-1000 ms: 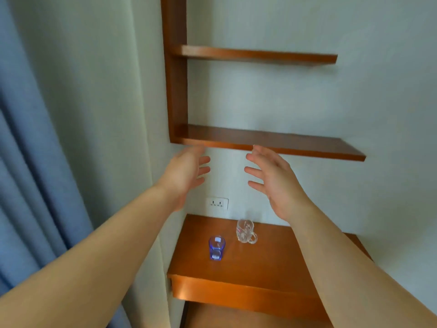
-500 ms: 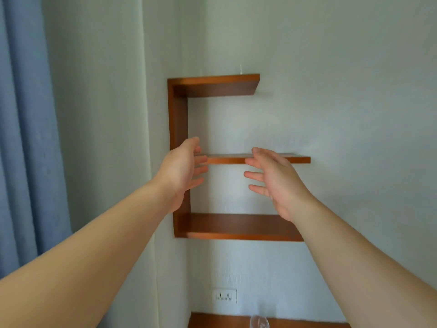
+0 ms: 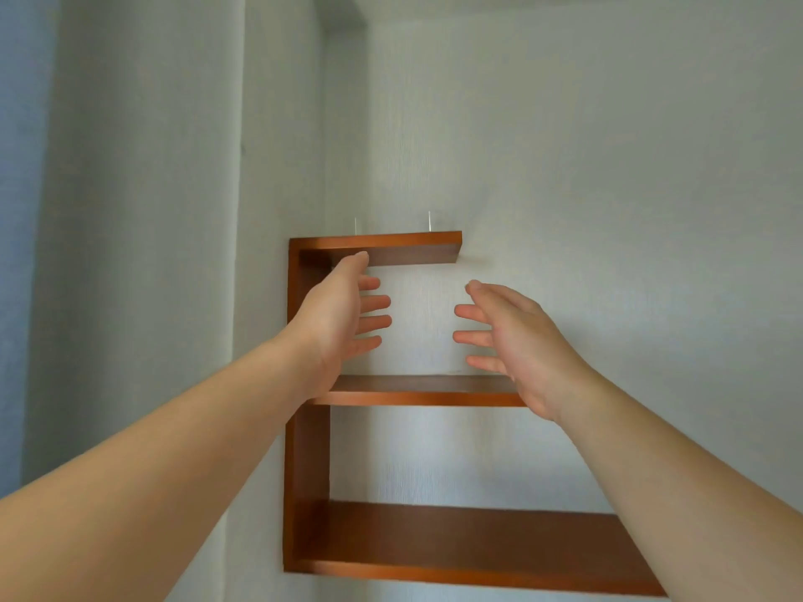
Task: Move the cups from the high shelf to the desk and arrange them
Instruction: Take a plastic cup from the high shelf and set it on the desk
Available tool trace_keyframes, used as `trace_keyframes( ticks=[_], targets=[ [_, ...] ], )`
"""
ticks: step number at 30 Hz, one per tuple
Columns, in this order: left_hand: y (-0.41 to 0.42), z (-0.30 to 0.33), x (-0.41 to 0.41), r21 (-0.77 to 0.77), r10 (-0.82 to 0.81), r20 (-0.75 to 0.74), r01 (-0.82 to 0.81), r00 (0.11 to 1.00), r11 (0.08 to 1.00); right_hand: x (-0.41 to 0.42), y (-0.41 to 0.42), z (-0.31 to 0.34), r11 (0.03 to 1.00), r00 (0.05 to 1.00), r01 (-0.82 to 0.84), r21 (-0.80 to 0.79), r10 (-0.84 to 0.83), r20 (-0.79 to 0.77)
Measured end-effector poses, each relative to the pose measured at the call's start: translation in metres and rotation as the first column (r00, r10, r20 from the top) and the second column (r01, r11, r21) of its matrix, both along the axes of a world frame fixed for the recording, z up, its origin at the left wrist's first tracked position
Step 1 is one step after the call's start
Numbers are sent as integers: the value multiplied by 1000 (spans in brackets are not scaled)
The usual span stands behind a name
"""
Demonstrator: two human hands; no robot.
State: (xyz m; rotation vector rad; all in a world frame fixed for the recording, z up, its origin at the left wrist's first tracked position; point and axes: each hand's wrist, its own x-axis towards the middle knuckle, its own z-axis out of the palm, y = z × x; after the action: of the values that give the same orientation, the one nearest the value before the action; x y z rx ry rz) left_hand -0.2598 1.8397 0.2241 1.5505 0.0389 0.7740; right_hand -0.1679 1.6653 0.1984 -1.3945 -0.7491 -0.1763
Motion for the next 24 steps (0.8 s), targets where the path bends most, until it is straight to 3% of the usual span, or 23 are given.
trace_keyframes(
  ticks=[14, 24],
  targets=[
    [2, 79, 64, 143, 113, 70, -122, 991, 982, 86, -10, 89, 996, 988, -83, -27, 86, 125],
    [8, 134, 113, 274, 124, 74, -140, 989, 951, 133, 13, 142, 995, 989, -95, 13, 93, 117]
  ],
)
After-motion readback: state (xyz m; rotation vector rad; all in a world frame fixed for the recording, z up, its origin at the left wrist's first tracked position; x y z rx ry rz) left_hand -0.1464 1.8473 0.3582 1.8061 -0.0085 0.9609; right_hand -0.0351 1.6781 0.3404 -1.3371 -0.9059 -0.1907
